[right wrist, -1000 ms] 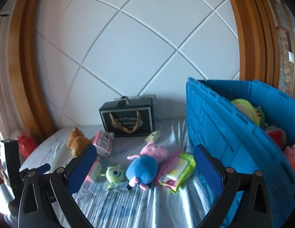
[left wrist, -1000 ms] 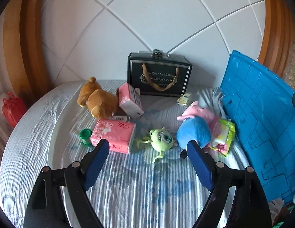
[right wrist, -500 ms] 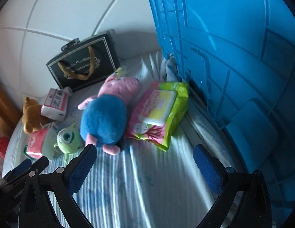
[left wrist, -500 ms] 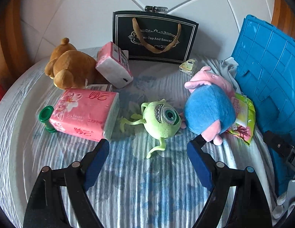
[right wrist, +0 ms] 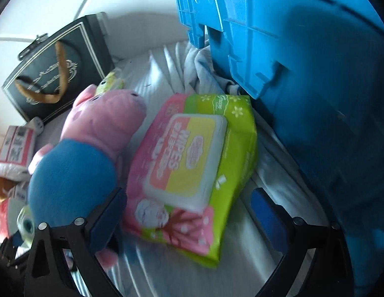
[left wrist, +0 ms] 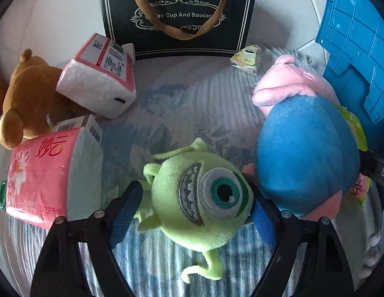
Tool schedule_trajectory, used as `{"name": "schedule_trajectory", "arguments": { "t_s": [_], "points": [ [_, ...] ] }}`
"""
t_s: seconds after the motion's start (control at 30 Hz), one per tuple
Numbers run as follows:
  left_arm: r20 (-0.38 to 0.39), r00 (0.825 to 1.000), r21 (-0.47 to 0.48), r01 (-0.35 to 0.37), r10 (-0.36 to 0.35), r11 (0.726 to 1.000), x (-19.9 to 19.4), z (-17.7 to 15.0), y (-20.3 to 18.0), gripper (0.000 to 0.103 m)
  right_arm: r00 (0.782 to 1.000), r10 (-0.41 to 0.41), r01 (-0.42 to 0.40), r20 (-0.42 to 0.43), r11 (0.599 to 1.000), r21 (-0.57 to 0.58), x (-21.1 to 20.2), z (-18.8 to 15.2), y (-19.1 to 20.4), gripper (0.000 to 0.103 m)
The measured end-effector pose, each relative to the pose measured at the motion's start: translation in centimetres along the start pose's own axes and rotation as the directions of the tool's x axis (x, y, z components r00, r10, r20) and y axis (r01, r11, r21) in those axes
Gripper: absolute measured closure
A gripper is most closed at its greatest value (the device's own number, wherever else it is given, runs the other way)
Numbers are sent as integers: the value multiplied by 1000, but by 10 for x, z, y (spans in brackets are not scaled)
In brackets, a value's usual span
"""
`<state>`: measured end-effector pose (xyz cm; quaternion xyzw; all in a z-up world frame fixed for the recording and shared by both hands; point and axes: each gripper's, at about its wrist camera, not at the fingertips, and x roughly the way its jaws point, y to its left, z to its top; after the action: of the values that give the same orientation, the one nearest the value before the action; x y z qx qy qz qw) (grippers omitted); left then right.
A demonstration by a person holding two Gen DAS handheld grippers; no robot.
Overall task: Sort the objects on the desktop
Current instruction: 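Grasp the green one-eyed plush with the left tool while the right tool grasps the wipes packet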
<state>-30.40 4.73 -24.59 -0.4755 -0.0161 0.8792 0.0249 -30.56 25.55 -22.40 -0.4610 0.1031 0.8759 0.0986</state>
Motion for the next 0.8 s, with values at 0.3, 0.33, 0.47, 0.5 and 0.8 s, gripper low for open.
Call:
{"name": "schedule_trajectory", "arguments": {
  "t_s": [0.3,0.33,0.47,0.5,0.8],
  "points": [
    [-16,1000,-14,24,-24,1000,6,5,7,41,993,50,-58,-108,995,-75,38,27,17,3],
    [-17,999,-25,31,-31,999,5,5,9,41,992,49,-62,-119,993,-105,38,28,20,9],
    [-25,998,-78,64,-66,995,-7,-8,16,42,994,26,-48,-102,974,-220,19,17,29,53],
    [-23,998,-77,62,-64,995,-12,-12,16,42,994,30,-54,-108,972,-227,15,13,28,58],
    [22,996,-73,92,-90,993,-69,-50,20,42,962,214,-251,-172,939,-235,-46,-45,19,81]
  ]
}}
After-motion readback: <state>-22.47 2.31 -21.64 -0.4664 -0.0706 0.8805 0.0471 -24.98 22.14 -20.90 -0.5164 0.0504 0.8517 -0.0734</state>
